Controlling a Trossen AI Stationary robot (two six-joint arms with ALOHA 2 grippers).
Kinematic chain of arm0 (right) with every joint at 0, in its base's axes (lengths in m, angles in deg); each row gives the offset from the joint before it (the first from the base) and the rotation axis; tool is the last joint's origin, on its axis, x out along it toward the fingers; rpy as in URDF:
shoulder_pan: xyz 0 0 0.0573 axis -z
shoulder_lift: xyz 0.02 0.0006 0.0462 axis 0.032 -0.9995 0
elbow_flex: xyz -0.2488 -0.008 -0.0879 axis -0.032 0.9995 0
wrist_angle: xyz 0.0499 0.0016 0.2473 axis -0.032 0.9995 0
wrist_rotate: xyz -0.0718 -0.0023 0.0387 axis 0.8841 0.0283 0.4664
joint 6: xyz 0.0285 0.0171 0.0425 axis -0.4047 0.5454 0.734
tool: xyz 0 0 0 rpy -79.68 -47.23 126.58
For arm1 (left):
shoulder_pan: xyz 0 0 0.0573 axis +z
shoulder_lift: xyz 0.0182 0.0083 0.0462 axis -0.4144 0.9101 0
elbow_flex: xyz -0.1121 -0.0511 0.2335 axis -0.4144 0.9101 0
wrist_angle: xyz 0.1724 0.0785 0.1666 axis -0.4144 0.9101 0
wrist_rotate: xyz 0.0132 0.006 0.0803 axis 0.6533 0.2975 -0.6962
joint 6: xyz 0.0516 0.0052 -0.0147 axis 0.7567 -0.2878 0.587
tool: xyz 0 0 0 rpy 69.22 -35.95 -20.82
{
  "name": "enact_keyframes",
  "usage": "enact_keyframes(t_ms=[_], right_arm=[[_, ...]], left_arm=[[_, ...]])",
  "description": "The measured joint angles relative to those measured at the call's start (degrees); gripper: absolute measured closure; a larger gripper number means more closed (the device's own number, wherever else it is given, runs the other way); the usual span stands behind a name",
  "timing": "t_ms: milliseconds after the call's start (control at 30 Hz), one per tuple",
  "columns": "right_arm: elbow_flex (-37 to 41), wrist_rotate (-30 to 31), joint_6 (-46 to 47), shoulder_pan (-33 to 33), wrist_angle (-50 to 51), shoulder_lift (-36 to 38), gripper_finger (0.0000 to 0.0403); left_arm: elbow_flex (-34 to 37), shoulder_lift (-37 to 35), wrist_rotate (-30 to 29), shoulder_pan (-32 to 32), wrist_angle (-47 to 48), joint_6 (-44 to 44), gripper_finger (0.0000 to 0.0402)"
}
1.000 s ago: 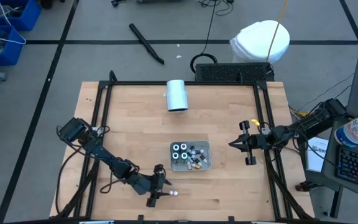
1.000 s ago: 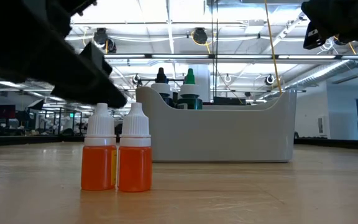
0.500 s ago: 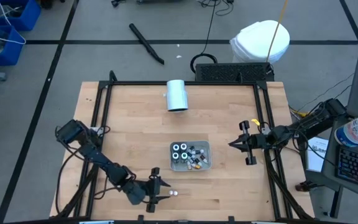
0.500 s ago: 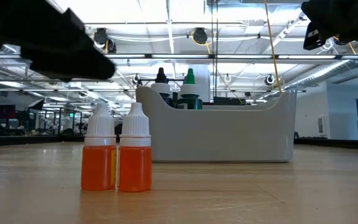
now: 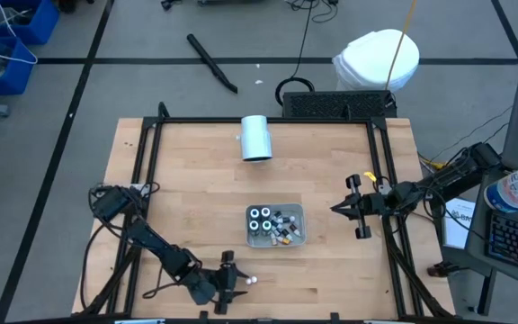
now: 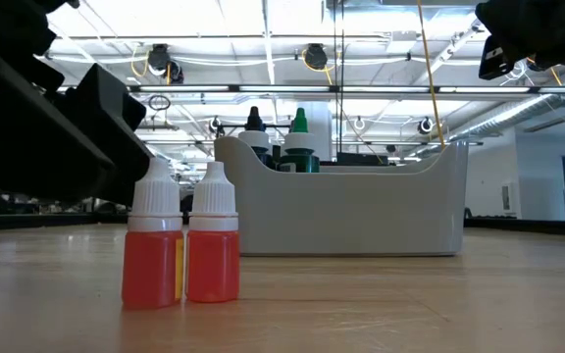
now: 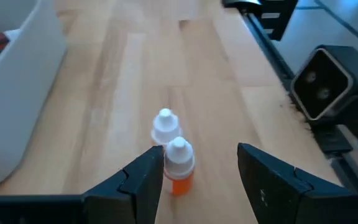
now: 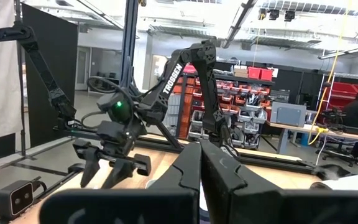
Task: Pick & Place food coloring
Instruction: Put the orange food coloring bottle into the gray bin
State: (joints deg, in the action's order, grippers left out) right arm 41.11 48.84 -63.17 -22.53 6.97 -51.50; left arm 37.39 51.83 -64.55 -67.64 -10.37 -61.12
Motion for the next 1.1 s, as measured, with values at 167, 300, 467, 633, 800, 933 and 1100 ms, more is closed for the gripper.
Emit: enact_keyframes(t_ms=[167,300,467,633,800,933,1100], right_arm=[[-0.01,0.0,-0.04,0.0,0.0,0.02,0.0403],[0.0,0.0,-0.09,0.0,0.0,0.02,0.0403],[0.0,0.0,-0.14,0.0,0.0,0.01,0.0403],[0.0,0.0,-0.17,0.0,0.0,0.02,0.0403],[0.0,0.01,-0.17,0.0,0.0,0.01,0.0403],[0.0,0.0,-0.17,0.0,0.0,0.0,0.0403],[0.0,0.02,-0.17,0.0,0.0,0.02,0.0403]], left_arm=[[-0.37,0.0,0.21,0.25,0.06,0.84,0.0192],[-0.37,0.0,-0.58,1.03,0.39,-0.31,0.0192],[-0.37,0.0,0.46,1.65,1.23,-2.04,0.0192],[-0.37,0.0,0.87,1.64,2.42,-3.43,0.0192],[-0.37,0.0,0.57,1.64,2.39,-4.64,0.0192],[-0.37,0.0,0.44,1.64,2.35,-5.12,0.0193],[-0.37,0.0,0.44,1.62,2.37,-5.01,0.0205]])
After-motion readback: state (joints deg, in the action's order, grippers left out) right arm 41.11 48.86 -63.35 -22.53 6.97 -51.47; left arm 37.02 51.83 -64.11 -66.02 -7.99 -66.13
